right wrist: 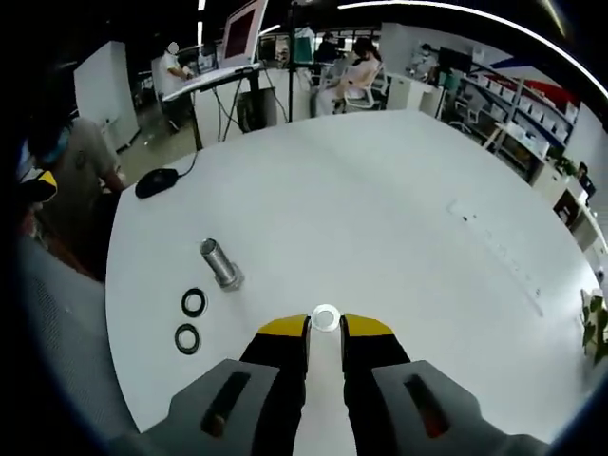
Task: Place the washer onto the threaded stud by aligning its center hole with the stud, sliding it down to the base, and recovering from edge contact or off-axis alignment until the washer reaches the visible bottom stop.
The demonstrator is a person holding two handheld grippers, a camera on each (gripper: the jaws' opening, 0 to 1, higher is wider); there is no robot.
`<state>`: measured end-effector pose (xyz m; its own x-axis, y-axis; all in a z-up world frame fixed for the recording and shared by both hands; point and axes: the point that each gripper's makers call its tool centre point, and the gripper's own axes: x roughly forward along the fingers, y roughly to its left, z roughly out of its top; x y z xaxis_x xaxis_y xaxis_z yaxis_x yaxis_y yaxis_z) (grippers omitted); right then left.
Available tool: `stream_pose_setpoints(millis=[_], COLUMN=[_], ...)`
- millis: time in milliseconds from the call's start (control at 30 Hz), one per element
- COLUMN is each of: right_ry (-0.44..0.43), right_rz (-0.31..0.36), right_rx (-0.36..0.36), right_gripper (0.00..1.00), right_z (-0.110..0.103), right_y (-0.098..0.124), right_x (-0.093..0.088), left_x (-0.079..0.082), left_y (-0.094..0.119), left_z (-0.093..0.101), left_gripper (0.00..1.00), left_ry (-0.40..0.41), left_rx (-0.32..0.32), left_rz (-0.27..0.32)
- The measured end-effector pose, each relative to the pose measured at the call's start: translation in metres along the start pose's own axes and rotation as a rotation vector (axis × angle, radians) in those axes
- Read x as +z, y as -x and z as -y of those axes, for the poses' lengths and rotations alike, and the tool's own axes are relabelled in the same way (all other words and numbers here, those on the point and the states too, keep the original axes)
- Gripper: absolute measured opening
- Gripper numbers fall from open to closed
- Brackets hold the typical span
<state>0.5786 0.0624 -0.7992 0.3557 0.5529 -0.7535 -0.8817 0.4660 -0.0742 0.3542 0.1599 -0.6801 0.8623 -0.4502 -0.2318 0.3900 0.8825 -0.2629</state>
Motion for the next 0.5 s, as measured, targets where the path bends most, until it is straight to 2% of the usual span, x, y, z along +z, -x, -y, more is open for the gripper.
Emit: stream_pose_setpoints(millis=[267,500], right_ry=[-0.001,-0.004], right_rz=[-0.006,-0.027], right_rx=[0.025,0.049], right_gripper=[0.14,0.14], right_z=[-0.019,-0.032], right_y=[0.011,0.011], right_x=[-0.010,-0.020], left_x=[0.001,0.002], left_y=[0.001,0.002], left_z=[0.000,0.000], left_gripper=[0.59,0.59], left_ry=[0.001,0.004], left_rx=[0.002,0.002], left_rz=[0.009,0.014])
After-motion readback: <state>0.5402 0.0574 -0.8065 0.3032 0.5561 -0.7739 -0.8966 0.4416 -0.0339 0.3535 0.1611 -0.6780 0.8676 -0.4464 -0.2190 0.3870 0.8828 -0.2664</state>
